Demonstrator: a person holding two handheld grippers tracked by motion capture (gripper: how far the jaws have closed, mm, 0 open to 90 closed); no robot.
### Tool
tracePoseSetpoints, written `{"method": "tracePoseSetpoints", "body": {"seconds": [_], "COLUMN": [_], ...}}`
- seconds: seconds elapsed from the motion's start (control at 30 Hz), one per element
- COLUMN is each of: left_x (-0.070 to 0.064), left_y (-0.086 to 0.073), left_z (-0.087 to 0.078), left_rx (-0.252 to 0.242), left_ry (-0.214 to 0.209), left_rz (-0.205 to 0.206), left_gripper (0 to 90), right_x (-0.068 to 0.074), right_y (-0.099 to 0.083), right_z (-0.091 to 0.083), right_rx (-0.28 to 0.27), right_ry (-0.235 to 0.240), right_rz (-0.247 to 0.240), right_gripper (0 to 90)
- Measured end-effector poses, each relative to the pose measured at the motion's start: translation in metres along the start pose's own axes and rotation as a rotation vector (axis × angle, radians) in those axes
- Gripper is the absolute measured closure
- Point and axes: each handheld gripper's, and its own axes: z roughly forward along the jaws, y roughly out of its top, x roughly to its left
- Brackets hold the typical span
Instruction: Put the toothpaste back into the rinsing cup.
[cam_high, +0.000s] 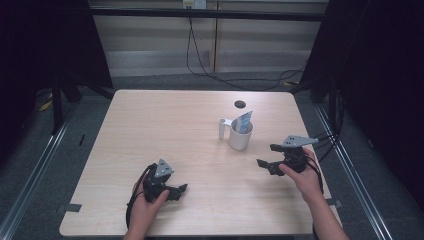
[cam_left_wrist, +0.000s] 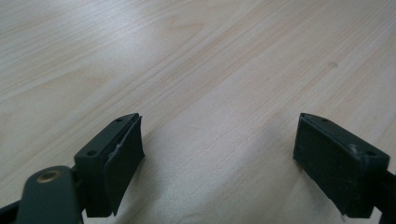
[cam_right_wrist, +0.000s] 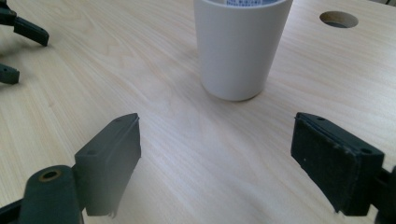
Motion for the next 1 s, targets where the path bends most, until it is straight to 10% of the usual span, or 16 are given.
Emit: {"method": "tracePoseSetpoints", "body": {"seconds": [1.0], "left_x": [0.0], "left_y": [0.0], "left_z": [-0.001], "left_rx": [0.011], "left_ry": [0.004], "left_rz": [0.007], "left_gripper": [15.7], "right_x": [-0.001], "right_y": [-0.041], "right_z": [-0.005], "right_rx": [0.058], "right_ry": [-0.023], "right_rz": [0.02], "right_gripper": [16.0]}}
